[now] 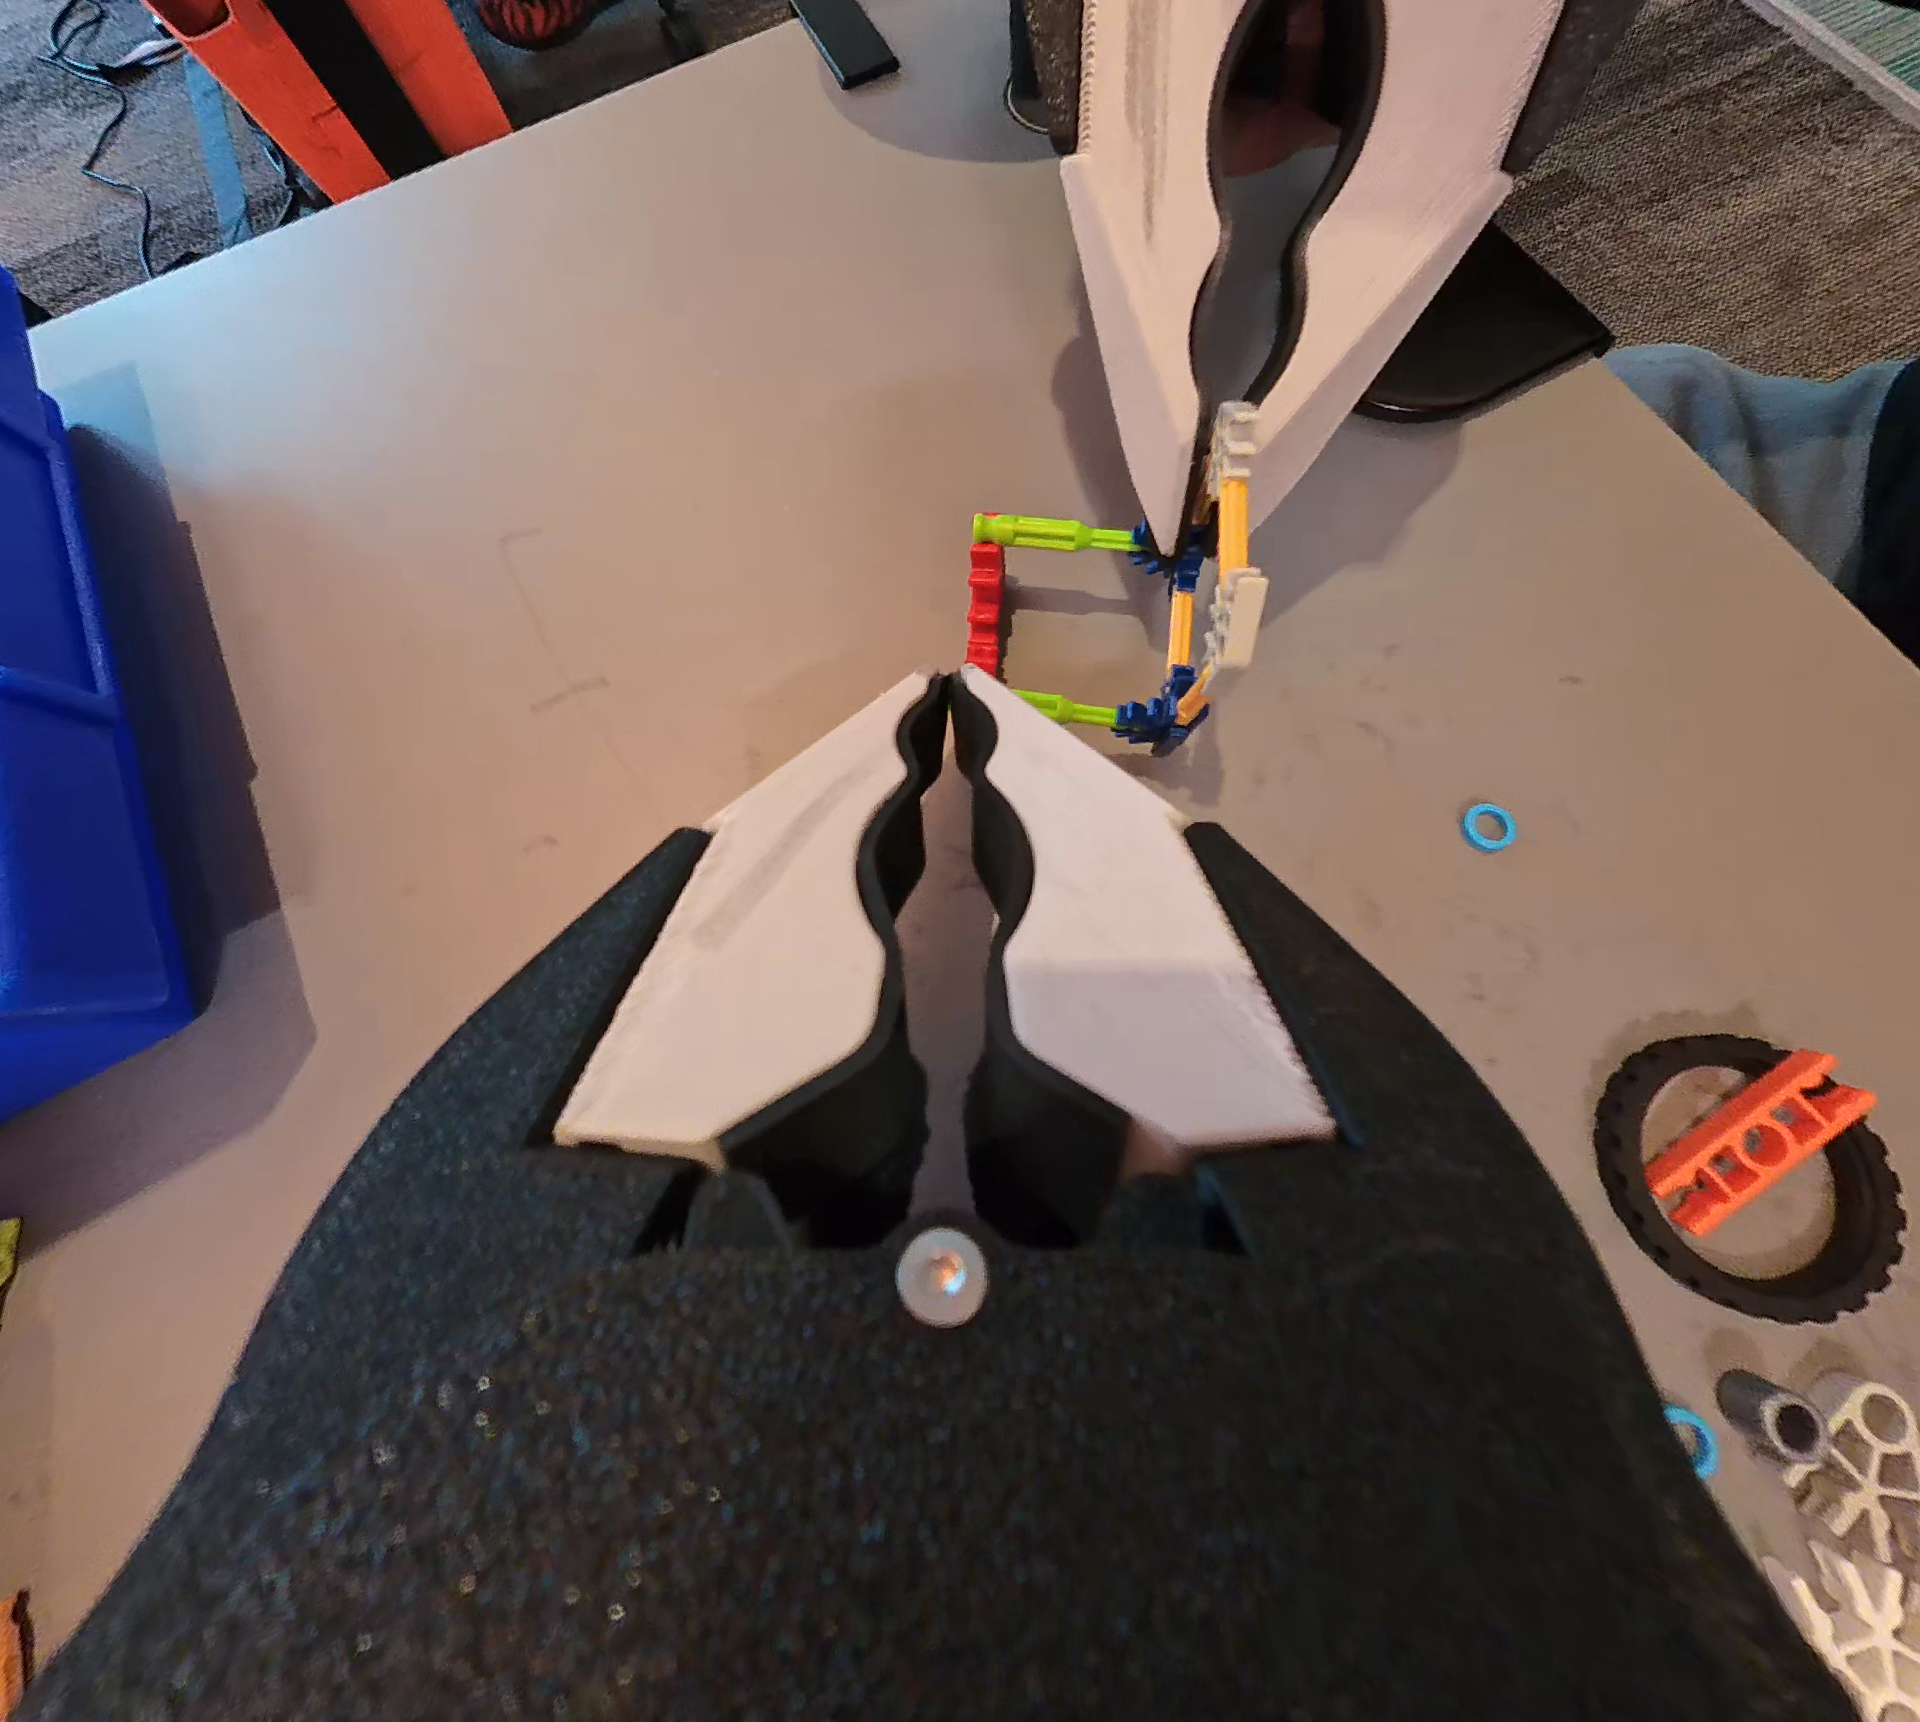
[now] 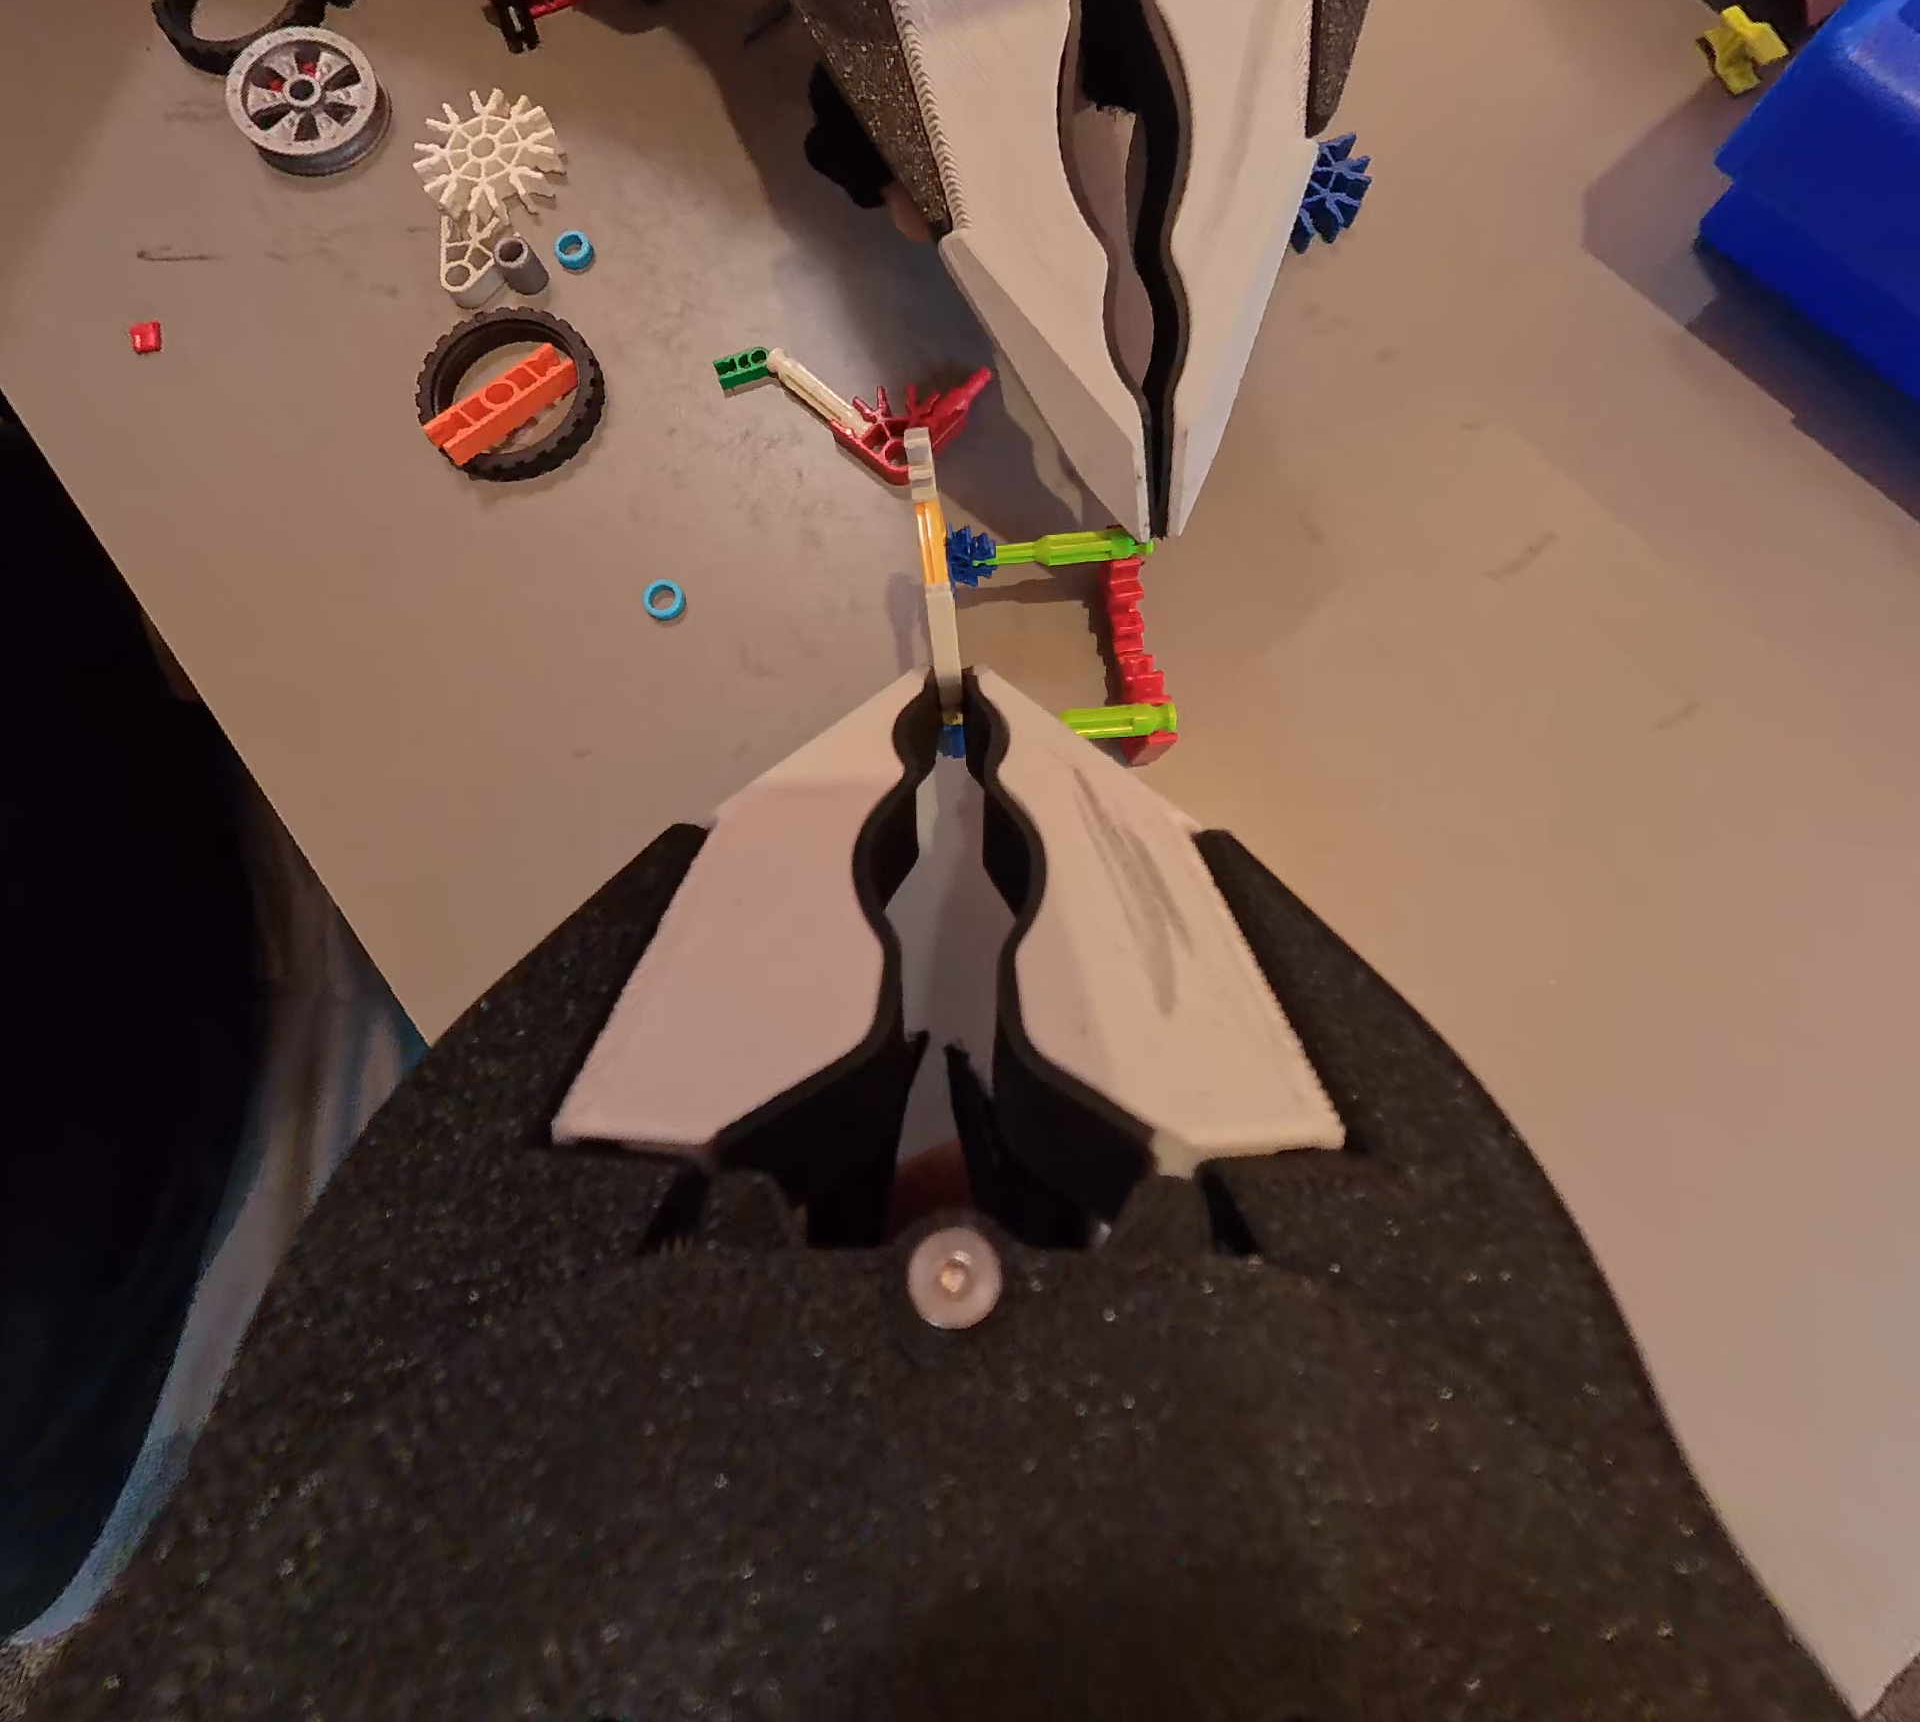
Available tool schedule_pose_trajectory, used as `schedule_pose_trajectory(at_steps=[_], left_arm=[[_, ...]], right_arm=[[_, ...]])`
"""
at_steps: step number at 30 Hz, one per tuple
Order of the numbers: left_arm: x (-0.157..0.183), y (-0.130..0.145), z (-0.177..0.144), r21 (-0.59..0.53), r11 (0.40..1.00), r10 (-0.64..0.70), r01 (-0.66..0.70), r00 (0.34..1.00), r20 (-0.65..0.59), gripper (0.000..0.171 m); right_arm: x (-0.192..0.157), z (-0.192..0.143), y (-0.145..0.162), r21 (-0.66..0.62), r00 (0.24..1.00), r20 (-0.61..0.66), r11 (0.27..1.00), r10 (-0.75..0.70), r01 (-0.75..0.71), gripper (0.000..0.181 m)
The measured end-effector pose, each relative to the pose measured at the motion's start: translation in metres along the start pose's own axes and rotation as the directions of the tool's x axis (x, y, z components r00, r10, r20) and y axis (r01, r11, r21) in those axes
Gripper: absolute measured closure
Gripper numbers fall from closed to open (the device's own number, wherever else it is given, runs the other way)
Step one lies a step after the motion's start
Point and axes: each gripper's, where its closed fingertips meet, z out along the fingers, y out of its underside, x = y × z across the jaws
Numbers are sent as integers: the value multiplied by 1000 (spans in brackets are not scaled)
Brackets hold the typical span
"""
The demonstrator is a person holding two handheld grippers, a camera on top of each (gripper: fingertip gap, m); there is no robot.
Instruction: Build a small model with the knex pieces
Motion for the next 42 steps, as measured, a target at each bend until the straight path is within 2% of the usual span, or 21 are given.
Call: schedule_pose_trajectory(at_steps=[6, 10, 14, 21, 24, 27, 30, 34, 38, 42], left_arm=[[0, 0, 0, -3, 1000, 22, -22, 1000, 16, 171], [2, 0, 1, -5, 1000, 26, -26, 1000, 12, 171], [0, 8, 6, -45, 997, 57, -55, 998, 39, 171], [0, 3, 1, -24, 998, 52, -51, 998, 36, 170], [-1, 7, 3, -38, 998, 52, -51, 998, 35, 163], [2, 3, -1, -36, 996, 79, -78, 996, 38, 155], [21, -15, -9, 16, 994, 111, -111, 994, -12, 154], [43, -19, 0, 6, 990, 143, -143, 988, -62, 153], [48, -15, 11, -16, 992, 124, -125, 991, -57, 160], [50, -14, 15, -4, 997, 79, -79, 994, -75, 168]], right_arm=[[0, -1, 2, -17, 1000, -29, 1000, 4, -4, 175], [-1, -9, 2, -34, 999, -48, 999, 8, -10, 159], [-12, -18, 3, -75, 999, -43, 997, -16, 13, 152], [-7, -19, 9, -108, 994, -105, 994, -14, 2, 153], [-15, -21, 9, -109, 993, -110, 993, -48, 37, 153], [-12, -26, 13, -123, 983, -179, 992, -45, 23, 152], [-4, -29, 20, -124, 965, -264, 992, -1, -33, 152], [4, -28, 28, -95, 937, -341, 989, 71, -110, 155], [7, -20, 30, -61, 934, -343, 990, 100, -129, 175], [8, -20, 27, -25, 937, -316, 986, 149, -165, 176]])
